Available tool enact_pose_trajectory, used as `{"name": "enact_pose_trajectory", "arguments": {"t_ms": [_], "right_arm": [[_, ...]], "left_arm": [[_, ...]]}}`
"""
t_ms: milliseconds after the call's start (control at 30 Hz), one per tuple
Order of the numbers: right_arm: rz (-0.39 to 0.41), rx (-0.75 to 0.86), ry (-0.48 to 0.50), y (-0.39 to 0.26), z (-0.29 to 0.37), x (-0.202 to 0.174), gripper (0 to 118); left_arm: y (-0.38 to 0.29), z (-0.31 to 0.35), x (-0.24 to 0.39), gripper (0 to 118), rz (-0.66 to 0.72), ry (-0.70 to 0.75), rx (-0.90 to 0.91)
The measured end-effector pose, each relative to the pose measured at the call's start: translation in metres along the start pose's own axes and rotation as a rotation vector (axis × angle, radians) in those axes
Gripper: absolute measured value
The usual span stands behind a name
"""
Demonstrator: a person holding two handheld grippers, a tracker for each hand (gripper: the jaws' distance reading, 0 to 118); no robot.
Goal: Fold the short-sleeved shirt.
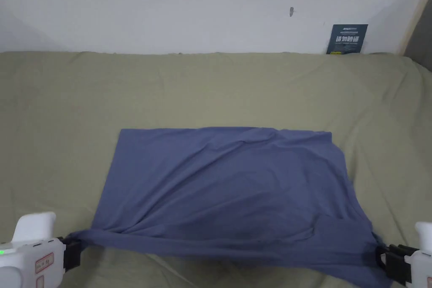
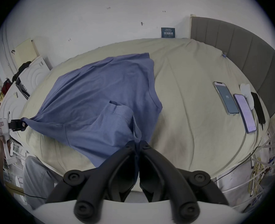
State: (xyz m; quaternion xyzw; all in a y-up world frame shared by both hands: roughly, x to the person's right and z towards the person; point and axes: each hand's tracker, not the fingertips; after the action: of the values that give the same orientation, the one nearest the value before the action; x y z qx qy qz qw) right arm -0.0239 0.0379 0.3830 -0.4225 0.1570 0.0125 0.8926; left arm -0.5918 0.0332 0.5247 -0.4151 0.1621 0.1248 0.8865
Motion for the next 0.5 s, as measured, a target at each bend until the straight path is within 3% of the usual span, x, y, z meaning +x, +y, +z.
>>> {"name": "enact_pose_trajectory", "arguments": {"t_ms": [267,500], "right_arm": [[-0.013,0.067,-0.022,0.064,-0.004,-0.004,6],[-0.016,0.055,-0.038,0.117,-0.054,0.000,6]], "left_arm": [[0.059,-0.020,0.012,0,-0.022,-0.005,0.063],[0.107,-0.064,0.016,0,-0.009,-0.009,0.074]]}}
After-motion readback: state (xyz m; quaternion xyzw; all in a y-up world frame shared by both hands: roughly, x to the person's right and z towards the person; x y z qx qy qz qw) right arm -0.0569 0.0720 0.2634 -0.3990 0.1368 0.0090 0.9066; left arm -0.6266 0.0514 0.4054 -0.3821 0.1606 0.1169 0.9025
